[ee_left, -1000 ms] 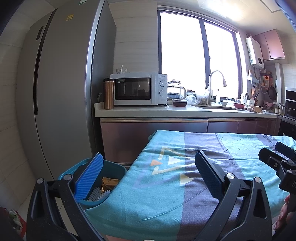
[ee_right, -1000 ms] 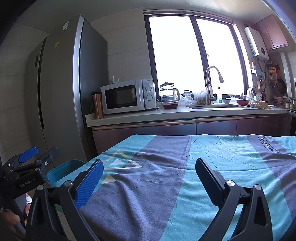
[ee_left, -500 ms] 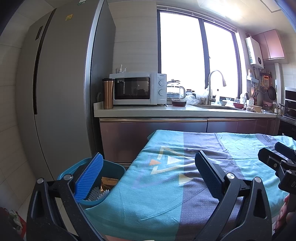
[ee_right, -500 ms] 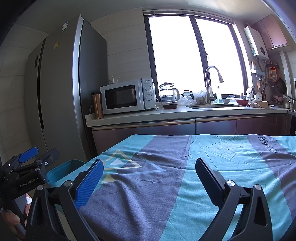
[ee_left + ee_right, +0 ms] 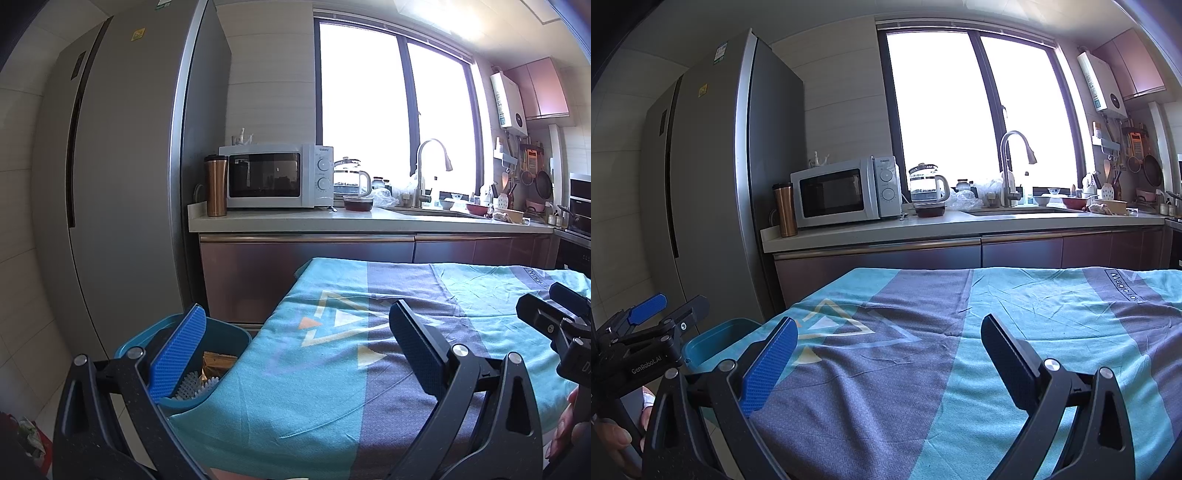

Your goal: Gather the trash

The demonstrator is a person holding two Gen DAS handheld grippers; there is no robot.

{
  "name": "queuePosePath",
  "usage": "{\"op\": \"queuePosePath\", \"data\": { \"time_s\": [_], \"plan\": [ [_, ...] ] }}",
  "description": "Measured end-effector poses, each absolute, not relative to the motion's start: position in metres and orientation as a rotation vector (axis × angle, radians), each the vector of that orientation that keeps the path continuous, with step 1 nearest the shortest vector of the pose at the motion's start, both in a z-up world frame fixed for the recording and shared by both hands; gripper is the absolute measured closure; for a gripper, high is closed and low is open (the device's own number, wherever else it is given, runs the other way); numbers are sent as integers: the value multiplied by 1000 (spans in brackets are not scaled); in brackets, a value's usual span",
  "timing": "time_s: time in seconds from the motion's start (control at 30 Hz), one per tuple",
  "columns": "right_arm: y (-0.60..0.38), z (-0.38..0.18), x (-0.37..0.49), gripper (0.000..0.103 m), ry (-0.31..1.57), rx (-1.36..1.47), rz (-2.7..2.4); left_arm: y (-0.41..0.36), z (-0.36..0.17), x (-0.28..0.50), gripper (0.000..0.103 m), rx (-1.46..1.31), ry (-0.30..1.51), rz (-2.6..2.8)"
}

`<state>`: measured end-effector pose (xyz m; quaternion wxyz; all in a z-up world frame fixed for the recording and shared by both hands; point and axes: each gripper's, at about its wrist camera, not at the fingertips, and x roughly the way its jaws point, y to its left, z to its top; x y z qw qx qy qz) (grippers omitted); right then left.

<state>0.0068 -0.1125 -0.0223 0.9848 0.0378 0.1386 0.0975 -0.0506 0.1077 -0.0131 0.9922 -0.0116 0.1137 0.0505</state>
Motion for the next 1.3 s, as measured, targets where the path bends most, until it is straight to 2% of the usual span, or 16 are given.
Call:
{"op": "queuePosePath", "data": {
  "time_s": [1.3],
  "plan": [
    [-114, -22, 6, 7, 267, 80, 193, 105, -14, -48, 5, -16, 226, 107]
  ]
}}
